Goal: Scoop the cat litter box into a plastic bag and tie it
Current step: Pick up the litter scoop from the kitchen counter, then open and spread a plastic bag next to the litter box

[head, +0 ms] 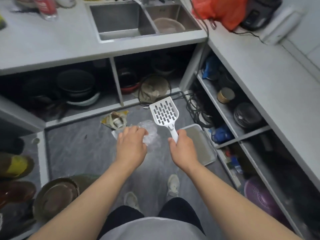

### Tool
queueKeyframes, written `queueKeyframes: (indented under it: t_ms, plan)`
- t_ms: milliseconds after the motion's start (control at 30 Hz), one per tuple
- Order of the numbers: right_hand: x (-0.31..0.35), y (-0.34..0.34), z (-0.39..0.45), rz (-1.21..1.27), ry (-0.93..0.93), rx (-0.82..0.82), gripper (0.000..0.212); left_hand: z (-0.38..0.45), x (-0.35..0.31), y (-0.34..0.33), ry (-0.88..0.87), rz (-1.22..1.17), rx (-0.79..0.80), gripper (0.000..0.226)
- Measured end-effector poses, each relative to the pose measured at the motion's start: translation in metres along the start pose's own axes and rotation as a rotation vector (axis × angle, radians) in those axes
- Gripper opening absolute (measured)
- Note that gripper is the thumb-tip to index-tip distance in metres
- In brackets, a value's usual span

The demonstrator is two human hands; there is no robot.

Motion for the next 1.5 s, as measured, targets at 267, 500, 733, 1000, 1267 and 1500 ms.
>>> queueKeyframes:
  t_ms: [267,500,733,1000,1267,1500]
  plan:
    - [-0.093,0.026,0.038,0.078,-0.104,0.001,0.024,0.038,-0.077,-0.060,-0.083,0.094,0.076,0.039]
    - [-0.177,0.063,0.095,0.112,-0.151,0.040,0.026,0.071,-0.166,-0.127,-0.116,0.182,0.132,0.038]
    - [-0.246,0.085,0.139,0.139,-0.210,0.087,0.022,0.095,-0.215,-0.189,-0.125,0.195,0.173,0.037]
    - [-0.290,0.068,0.173,0.141,-0.310,0.129,0.023,0.127,-0.212,-0.245,-0.140,0.189,0.269,0.039]
    - [-0.335,0.022,0.218,0.158,-0.489,0.126,0.025,0.172,-0.194,-0.313,-0.201,0.133,0.366,0.039]
    - [-0.414,-0.054,0.261,0.142,-0.649,0.165,0.029,0.195,-0.150,-0.393,-0.229,0.162,0.431,0.041]
Point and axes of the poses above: each hand's wrist, its own z-axis towards the middle knuckle, its own y-axis out of the back of the hand, x = y × z, the point moved 2 cm from there along z, towards the middle knuckle, and after that the axes turned 7 degrees about -z, right-handed, at the moved point
